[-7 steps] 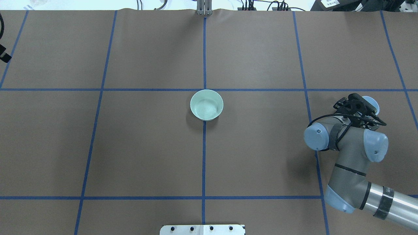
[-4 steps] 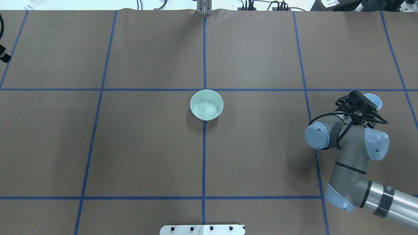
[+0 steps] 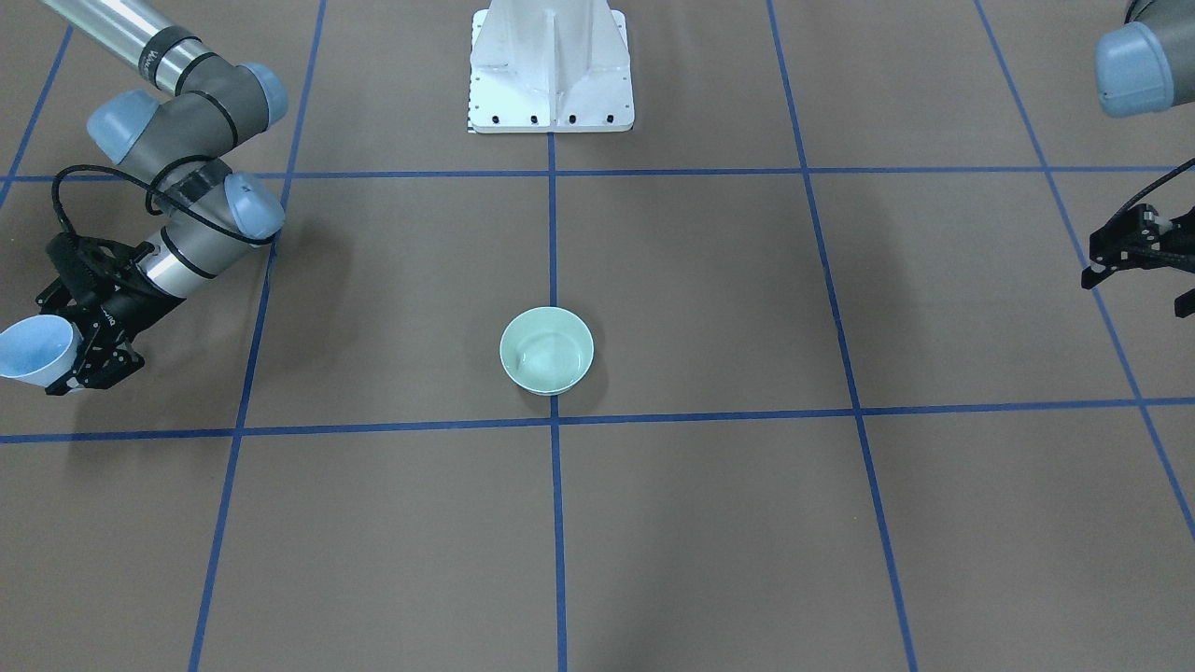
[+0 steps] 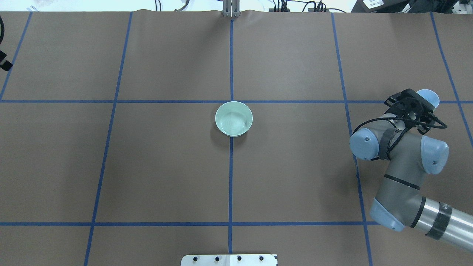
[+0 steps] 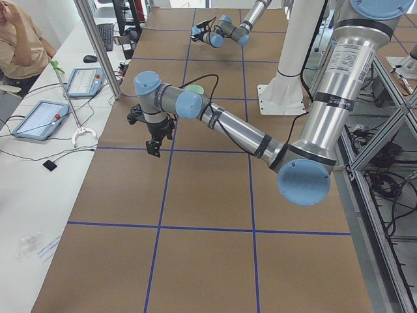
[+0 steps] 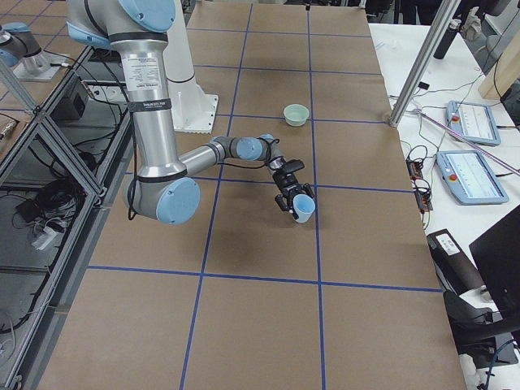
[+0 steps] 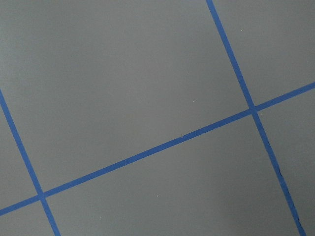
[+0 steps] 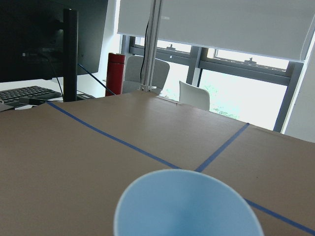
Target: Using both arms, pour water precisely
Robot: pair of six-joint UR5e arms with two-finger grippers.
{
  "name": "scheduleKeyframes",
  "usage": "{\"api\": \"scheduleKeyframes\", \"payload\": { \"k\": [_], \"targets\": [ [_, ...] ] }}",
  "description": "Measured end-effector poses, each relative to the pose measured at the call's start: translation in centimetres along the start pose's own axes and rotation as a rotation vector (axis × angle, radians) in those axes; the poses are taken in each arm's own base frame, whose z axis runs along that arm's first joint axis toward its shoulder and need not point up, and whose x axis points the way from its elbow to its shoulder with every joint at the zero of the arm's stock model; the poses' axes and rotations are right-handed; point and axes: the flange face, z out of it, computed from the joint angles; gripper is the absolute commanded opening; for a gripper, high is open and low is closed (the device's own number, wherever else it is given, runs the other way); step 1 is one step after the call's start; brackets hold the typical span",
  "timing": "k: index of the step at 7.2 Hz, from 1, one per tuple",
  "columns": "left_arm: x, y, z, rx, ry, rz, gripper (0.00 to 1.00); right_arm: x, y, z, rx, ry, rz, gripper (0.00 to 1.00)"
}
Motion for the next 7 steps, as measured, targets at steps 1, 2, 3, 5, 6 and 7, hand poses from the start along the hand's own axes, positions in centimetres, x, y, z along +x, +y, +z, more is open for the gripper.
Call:
{"api": "scheduleKeyframes", "payload": {
  "k": [1, 2, 3, 5, 6, 7],
  "targets": [
    [0.0, 0.0, 0.0, 0.0, 0.0, -0.001, 1.0, -0.7, -1.6, -1.6, -0.007, -0.043, -0.012, 0.0],
    [0.0, 0.1, 0.1, -0.001, 0.004, -0.002, 1.0, -1.9, -3.4, -3.5, -0.031, -0.106, -0.031, 0.0],
    [-0.1, 0.4, 0.2, -0.005, 0.016, -0.005, 1.0, -3.6, -5.3, -5.2, -0.061, -0.193, -0.04, 0.0],
    [-0.1, 1.1, 0.5, -0.01, 0.037, -0.011, 1.0, -6.0, -8.2, -7.6, -0.118, -0.384, -0.007, 0.0],
    [-0.2, 1.2, 0.6, -0.011, 0.041, -0.014, 1.0, -6.7, -9.2, -8.8, -0.164, -0.486, 0.014, 0.0],
    [-0.1, 1.2, 0.6, -0.011, 0.043, -0.014, 1.0, -7.0, -9.6, -9.9, -0.211, -0.572, 0.001, 0.0]
  ]
}}
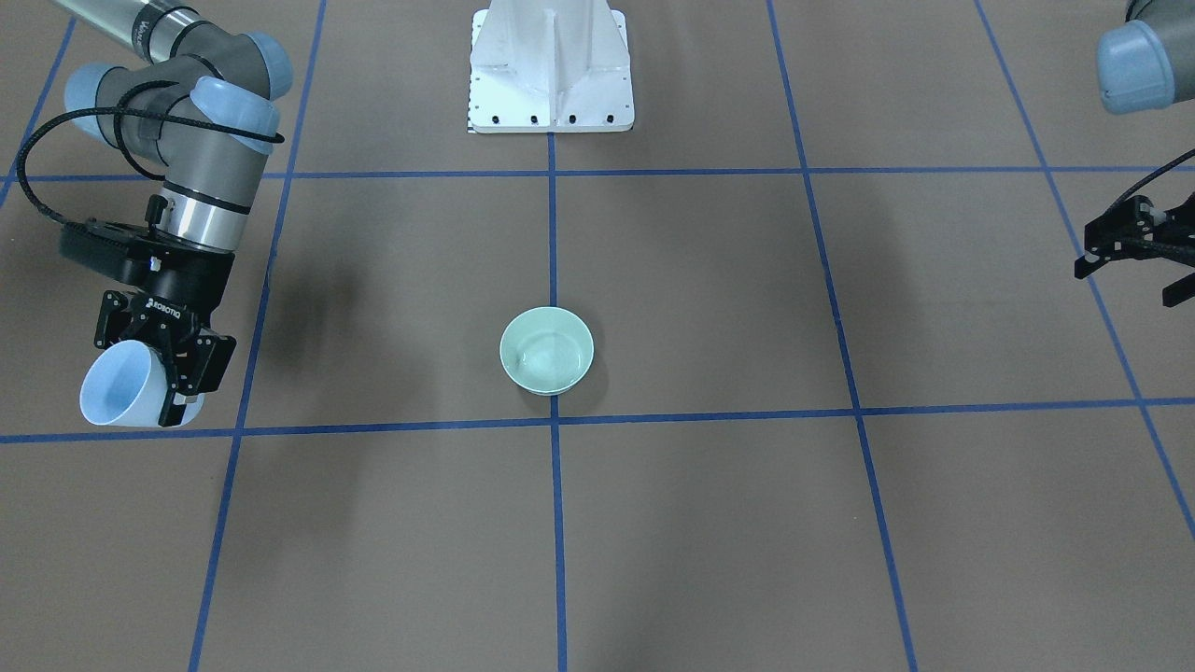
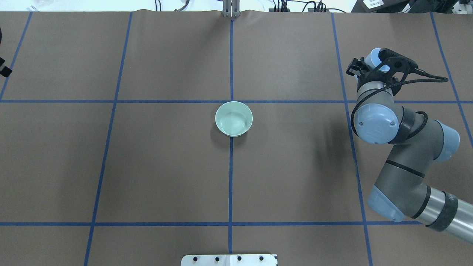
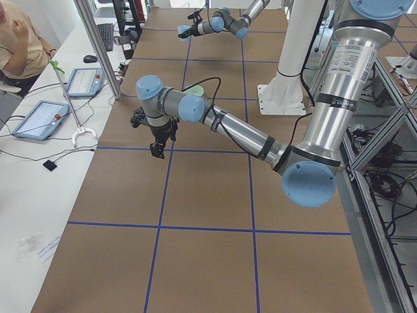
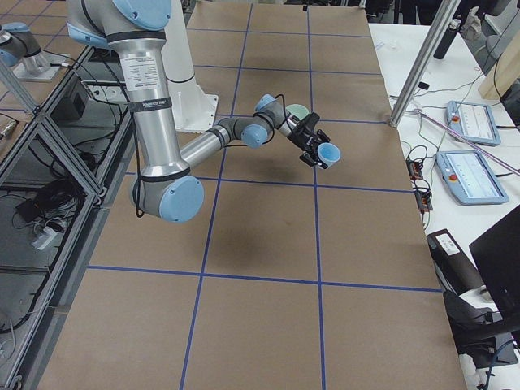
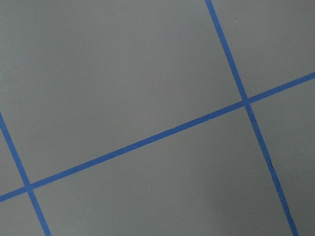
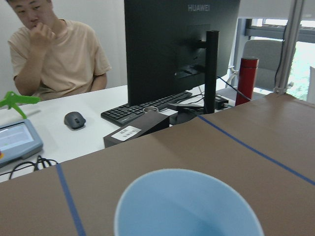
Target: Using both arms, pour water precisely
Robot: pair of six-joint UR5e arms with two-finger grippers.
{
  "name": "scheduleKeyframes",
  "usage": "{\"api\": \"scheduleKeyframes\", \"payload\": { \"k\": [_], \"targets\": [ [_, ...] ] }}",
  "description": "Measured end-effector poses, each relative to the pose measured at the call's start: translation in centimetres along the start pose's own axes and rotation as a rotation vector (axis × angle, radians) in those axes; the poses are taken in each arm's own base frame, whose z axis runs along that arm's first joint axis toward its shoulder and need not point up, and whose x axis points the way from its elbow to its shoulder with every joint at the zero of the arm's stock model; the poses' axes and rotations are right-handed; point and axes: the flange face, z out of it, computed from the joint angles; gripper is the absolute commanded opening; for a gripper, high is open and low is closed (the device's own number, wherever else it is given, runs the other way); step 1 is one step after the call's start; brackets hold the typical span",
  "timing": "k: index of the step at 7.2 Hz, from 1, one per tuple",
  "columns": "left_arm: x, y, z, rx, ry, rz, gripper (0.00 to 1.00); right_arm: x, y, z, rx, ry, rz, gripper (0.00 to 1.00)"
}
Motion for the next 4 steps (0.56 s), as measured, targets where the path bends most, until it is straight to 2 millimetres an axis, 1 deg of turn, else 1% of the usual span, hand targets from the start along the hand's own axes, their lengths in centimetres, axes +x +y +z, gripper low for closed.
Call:
{"api": "scheduleKeyframes", "payload": {
  "k": [2, 4],
  "targets": [
    [0.0, 0.0, 0.0, 0.0, 0.001, -0.009, 1.0, -1.7, 0.5, -2.1, -0.069, -0.178, -0.091, 0.0],
    [0.3, -0.1, -0.4, 0.013, 0.0, -0.068, 1.0, -3.0, 1.4, -4.5, -0.081, -0.339, -0.214, 0.0]
  ]
}}
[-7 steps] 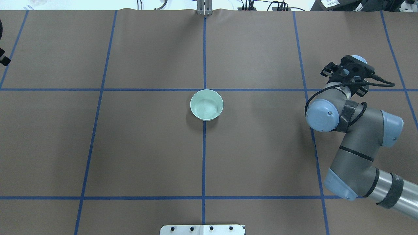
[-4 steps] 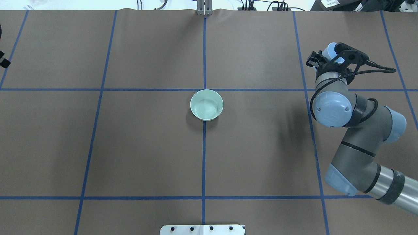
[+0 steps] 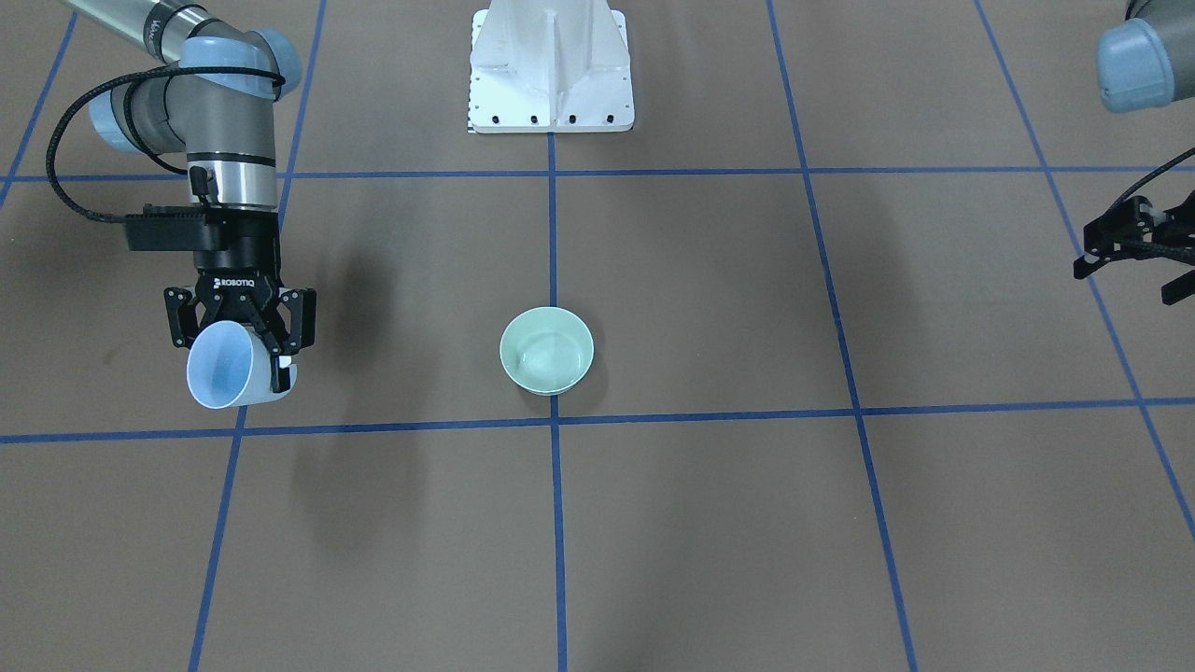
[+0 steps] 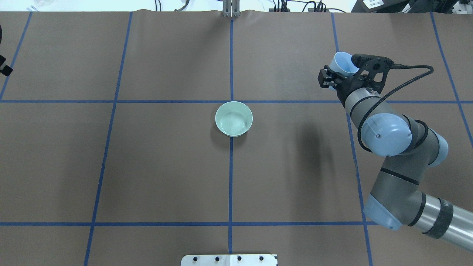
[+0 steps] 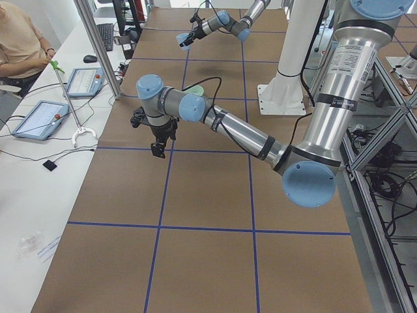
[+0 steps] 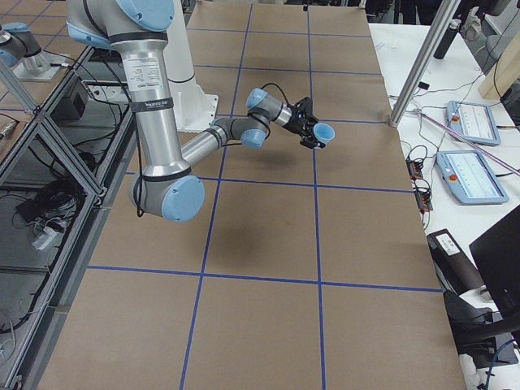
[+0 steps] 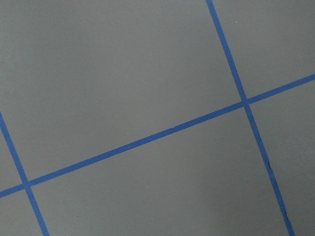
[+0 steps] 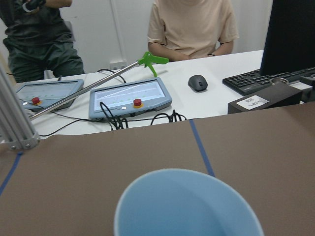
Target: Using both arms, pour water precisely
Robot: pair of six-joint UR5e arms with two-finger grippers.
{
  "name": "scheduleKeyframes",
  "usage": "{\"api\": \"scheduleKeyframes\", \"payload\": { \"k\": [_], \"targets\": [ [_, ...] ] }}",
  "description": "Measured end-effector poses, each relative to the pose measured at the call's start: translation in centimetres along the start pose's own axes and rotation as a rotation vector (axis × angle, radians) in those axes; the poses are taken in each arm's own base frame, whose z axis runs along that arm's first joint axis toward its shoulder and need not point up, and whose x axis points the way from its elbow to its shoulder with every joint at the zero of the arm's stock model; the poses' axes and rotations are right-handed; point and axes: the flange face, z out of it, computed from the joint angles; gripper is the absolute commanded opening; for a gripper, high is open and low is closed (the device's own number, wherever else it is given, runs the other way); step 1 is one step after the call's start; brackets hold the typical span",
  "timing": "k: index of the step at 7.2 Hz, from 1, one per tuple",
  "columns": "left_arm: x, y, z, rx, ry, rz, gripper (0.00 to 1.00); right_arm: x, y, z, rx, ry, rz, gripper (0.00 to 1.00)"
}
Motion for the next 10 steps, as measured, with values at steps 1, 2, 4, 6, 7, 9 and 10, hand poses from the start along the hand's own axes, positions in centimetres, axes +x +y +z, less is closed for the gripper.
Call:
{"api": "scheduleKeyframes", "payload": {
  "k": [1, 2, 4, 6, 7, 9, 10],
  "targets": [
    [0.1, 0.0, -0.3, 0.021, 0.0, -0.037, 1.0, -1.1, 0.5, -1.1, -0.031, -0.109, -0.041, 0.0],
    [0.0, 0.1, -0.4, 0.038, 0.001, -0.058, 1.0, -1.9, 0.9, -2.4, -0.072, -0.246, -0.075, 0.0],
    [-0.1, 0.2, -0.4, 0.047, 0.001, -0.07, 1.0, -2.9, 2.2, -4.1, -0.182, -0.47, -0.195, 0.0],
    [-0.3, 0.5, -0.2, 0.044, 0.002, -0.075, 1.0, -4.2, 3.6, -4.5, -0.271, -0.561, -0.363, 0.0],
    [-0.4, 0.6, -0.1, 0.043, 0.002, -0.077, 1.0, -5.7, 4.0, -4.5, -0.308, -0.568, -0.396, 0.0],
    [-0.4, 0.7, -0.1, 0.042, 0.004, -0.087, 1.0, -9.7, 4.4, -4.2, -0.386, -0.526, -0.433, 0.0],
    [-0.4, 0.7, 0.0, 0.041, 0.004, -0.091, 1.0, -11.5, 4.3, -4.1, -0.414, -0.498, -0.45, 0.0]
  ]
}}
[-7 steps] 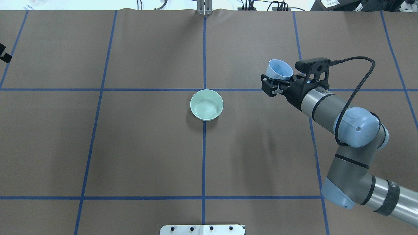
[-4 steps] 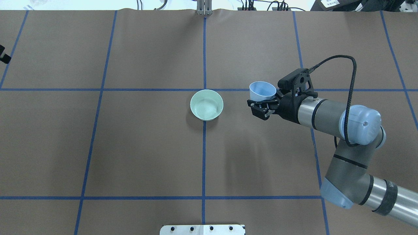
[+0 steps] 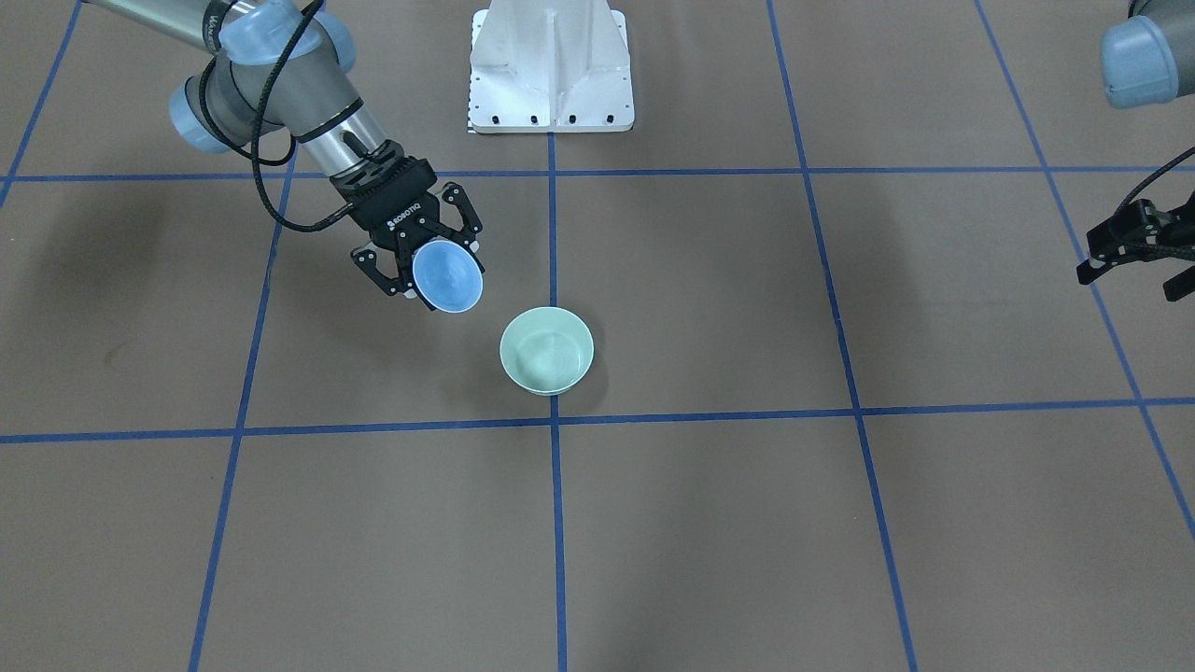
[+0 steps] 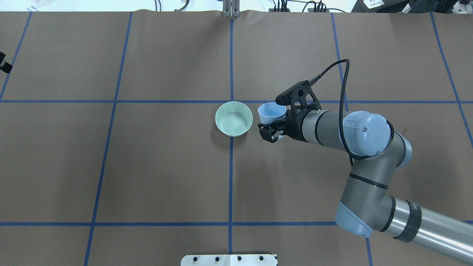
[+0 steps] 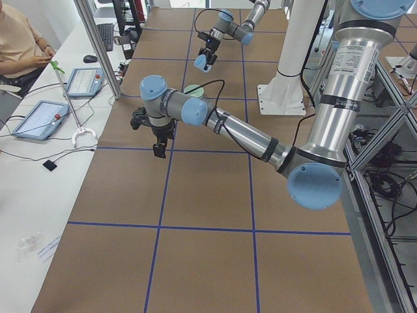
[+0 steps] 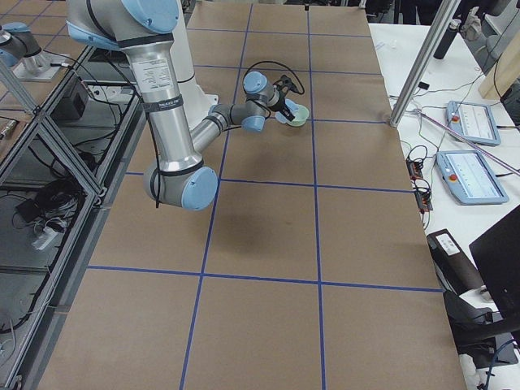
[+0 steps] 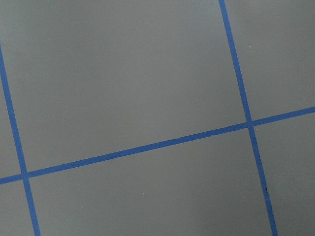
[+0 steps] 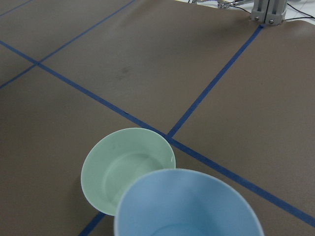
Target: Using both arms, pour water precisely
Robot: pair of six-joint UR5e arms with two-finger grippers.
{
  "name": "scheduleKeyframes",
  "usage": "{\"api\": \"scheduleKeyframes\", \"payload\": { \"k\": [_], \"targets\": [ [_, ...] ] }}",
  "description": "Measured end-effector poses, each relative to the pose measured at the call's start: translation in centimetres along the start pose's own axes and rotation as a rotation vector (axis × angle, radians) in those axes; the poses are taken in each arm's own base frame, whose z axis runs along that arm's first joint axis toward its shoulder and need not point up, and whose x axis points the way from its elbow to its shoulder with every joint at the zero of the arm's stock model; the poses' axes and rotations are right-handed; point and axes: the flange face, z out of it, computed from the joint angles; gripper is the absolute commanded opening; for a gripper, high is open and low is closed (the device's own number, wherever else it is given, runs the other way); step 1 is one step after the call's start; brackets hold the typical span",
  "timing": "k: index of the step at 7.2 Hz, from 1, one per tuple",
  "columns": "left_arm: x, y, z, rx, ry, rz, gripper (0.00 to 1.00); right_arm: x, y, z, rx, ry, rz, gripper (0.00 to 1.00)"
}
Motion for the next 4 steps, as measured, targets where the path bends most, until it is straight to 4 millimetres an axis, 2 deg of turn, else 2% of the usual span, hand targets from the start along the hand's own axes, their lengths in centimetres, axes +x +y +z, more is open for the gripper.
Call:
{"api": "scheduleKeyframes", "payload": {
  "k": [4],
  "targets": [
    [0.0, 0.0, 0.1, -0.001, 0.0, -0.002, 1.0, -3.1, -3.1, 1.7, -0.112, 0.082, -0.035, 0.0]
  ]
}}
